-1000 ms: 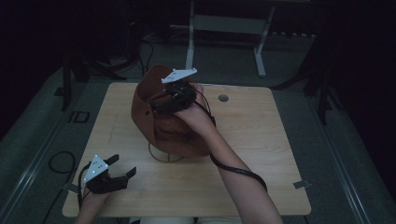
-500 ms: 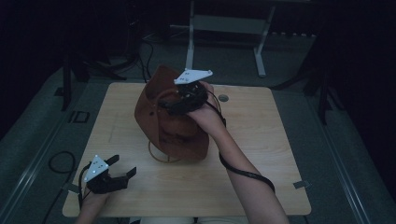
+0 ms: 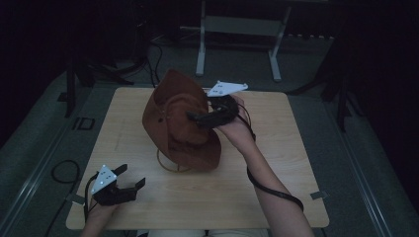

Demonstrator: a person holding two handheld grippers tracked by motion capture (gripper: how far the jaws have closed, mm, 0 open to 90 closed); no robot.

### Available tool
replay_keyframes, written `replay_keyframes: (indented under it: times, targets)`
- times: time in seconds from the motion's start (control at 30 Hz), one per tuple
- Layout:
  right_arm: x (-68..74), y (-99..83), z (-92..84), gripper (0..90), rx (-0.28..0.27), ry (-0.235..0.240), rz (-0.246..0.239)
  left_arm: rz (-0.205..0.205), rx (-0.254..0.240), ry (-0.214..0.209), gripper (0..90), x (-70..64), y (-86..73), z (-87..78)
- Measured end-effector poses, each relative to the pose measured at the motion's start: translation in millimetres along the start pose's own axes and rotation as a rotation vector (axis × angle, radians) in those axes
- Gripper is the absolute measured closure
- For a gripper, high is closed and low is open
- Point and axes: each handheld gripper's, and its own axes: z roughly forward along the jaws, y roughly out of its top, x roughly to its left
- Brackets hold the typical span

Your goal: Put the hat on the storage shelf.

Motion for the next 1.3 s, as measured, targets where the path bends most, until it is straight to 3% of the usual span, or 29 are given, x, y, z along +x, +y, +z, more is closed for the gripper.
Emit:
replay_keyframes:
  times: [0.33, 0.63, 1.3]
  targets:
    - [-20.5, -33.6, -30.0, 13.8, 0.008, -0.044, 0.038, 0.015, -0.008, 0.009, 12.3, -2.0, -0.5, -0.3]
    - [-36.1, -74.6, -51.9, 13.9, 0.031, -0.082, 0.088, 0.018, -0.002, 0.011, 12.3, -2.7, -1.0, 0.8]
    - [-40.2, -168.4, -72.5, 13.8, 0.094, -0.108, 0.184, 0.008, -0.003, 0.01, 12.3, -2.7, -1.3, 1.4]
